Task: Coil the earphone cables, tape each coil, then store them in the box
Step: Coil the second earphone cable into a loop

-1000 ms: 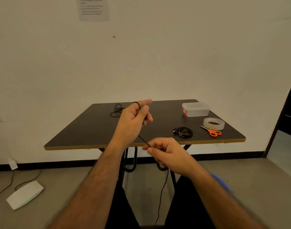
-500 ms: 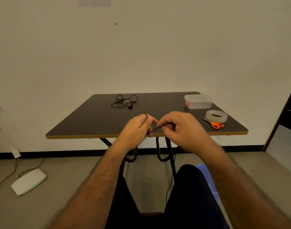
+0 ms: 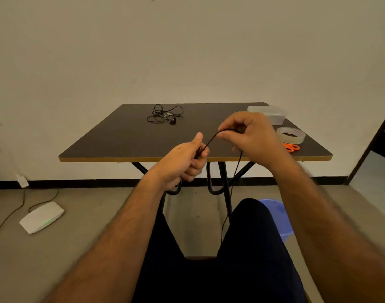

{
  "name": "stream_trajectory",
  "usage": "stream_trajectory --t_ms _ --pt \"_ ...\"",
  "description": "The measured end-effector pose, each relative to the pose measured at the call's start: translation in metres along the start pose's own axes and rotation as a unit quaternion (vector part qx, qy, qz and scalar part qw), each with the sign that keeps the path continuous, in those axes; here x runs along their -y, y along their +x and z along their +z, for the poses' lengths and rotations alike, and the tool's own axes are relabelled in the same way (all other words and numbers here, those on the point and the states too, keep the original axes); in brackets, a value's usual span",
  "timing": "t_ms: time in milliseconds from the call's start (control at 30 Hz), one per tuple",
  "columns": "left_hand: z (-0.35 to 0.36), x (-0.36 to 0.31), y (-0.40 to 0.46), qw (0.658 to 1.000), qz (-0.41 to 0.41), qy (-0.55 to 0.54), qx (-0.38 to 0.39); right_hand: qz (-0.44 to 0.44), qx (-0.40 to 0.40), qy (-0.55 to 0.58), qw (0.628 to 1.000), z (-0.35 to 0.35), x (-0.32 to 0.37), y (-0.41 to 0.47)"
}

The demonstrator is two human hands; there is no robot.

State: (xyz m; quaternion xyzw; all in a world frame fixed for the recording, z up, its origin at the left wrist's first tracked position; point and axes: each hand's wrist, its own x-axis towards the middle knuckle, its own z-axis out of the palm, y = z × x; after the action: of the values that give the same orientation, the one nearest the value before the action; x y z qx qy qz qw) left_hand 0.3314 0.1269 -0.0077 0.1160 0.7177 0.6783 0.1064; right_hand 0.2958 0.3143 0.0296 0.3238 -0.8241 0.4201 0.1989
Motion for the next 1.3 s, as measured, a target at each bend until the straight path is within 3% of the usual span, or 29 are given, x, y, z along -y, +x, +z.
stream_trajectory --t_ms 167,367,533,667,867,1100,1300 --pt "0.008 0.004 -0.002 0.995 -0.019 -0.086 0.051 0.005 0.036 0.119 0.992 0.002 -0.001 0.011" --pt "0.019 0.001 -0.007 0.974 0.011 -0.206 0.096 0.032 -0.002 0.211 0.977 0.018 -0.011 0.017" --pt "0.017 -0.01 -0.01 0.967 0.039 -0.235 0.092 0.072 0.004 0.288 0.955 0.039 -0.019 0.004" --pt "0.016 -0.014 -0.011 0.958 0.077 -0.266 0.077 0.105 0.064 0.306 0.944 0.058 -0.025 -0.018" --pt "0.011 -0.023 -0.008 0.96 0.135 -0.239 -0.044 0.15 0.17 0.326 0.918 0.074 -0.018 -0.048" --pt "0.004 -0.033 -0.002 0.933 0.245 -0.124 -0.231 0.136 0.323 0.155 0.924 0.057 -0.002 -0.059" --pt "-0.003 -0.029 -0.004 0.918 0.256 -0.027 -0.301 0.095 0.262 0.048 0.959 0.038 0.01 -0.055"
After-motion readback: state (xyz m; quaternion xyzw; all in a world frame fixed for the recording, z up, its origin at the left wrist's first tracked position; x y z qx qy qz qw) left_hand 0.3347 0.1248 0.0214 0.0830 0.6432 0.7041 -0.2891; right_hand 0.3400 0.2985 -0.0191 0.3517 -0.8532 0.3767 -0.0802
